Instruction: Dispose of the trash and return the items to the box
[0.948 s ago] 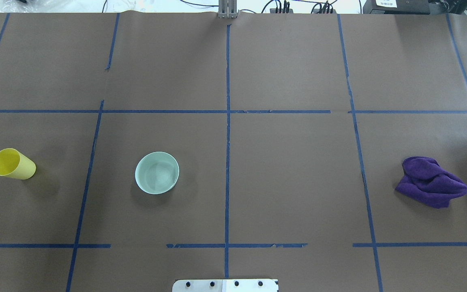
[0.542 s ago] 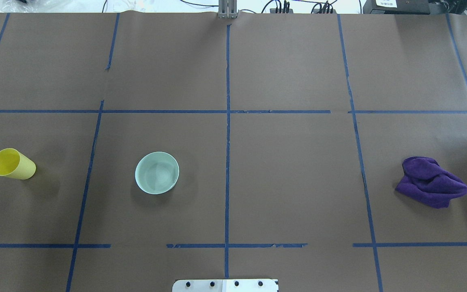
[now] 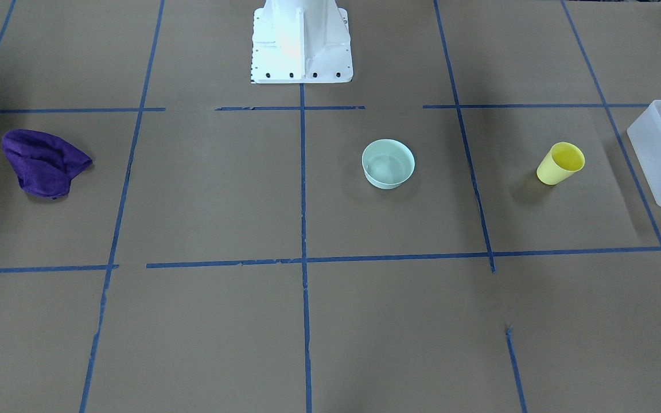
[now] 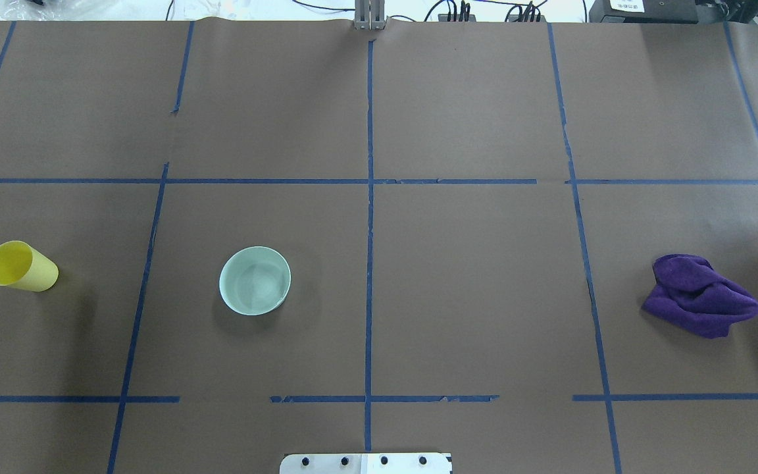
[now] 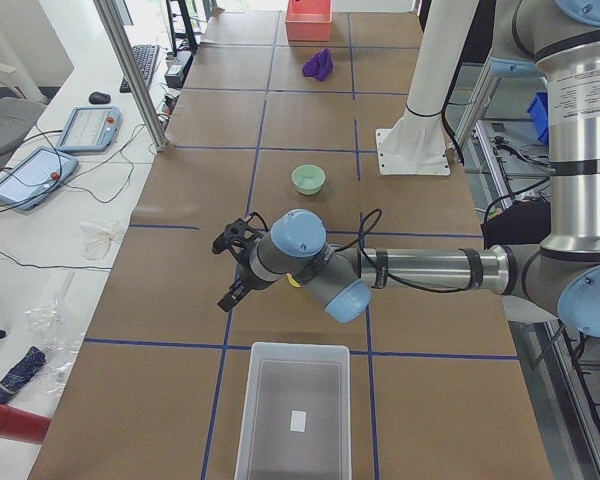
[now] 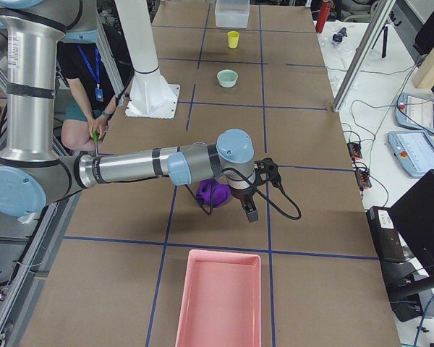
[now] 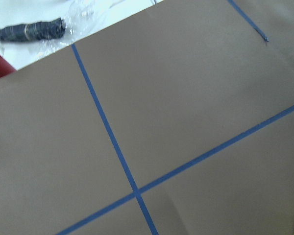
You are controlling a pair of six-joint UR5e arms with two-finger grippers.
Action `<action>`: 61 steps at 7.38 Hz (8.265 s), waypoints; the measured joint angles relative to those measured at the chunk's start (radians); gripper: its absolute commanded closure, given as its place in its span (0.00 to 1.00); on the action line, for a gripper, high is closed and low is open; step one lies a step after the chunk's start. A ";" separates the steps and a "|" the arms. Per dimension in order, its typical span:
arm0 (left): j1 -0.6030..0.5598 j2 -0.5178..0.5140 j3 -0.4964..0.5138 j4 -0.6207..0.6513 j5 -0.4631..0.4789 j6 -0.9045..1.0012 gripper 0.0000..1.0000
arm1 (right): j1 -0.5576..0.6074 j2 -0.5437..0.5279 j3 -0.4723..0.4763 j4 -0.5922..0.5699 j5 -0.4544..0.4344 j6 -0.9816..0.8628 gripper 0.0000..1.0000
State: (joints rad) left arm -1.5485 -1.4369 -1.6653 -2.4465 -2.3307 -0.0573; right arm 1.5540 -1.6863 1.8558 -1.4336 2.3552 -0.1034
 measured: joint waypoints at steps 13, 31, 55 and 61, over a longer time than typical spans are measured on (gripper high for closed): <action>0.646 0.157 -0.052 -0.252 0.443 -0.876 0.45 | 0.000 -0.001 -0.004 0.035 0.004 0.033 0.00; -0.134 0.172 0.185 0.001 -0.038 0.347 1.00 | -0.001 0.001 -0.004 0.036 0.013 0.070 0.00; 0.017 0.056 -0.120 0.330 -0.021 0.148 0.00 | -0.764 -0.227 0.053 0.475 -0.419 0.591 1.00; 0.015 0.056 -0.123 0.330 -0.022 0.148 0.00 | -0.664 -0.218 0.125 0.444 -0.335 0.528 1.00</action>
State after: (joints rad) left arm -1.5333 -1.3809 -1.7881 -2.1169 -2.3531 0.0905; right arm 0.8903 -1.9044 1.9805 -0.9901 2.0201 0.4241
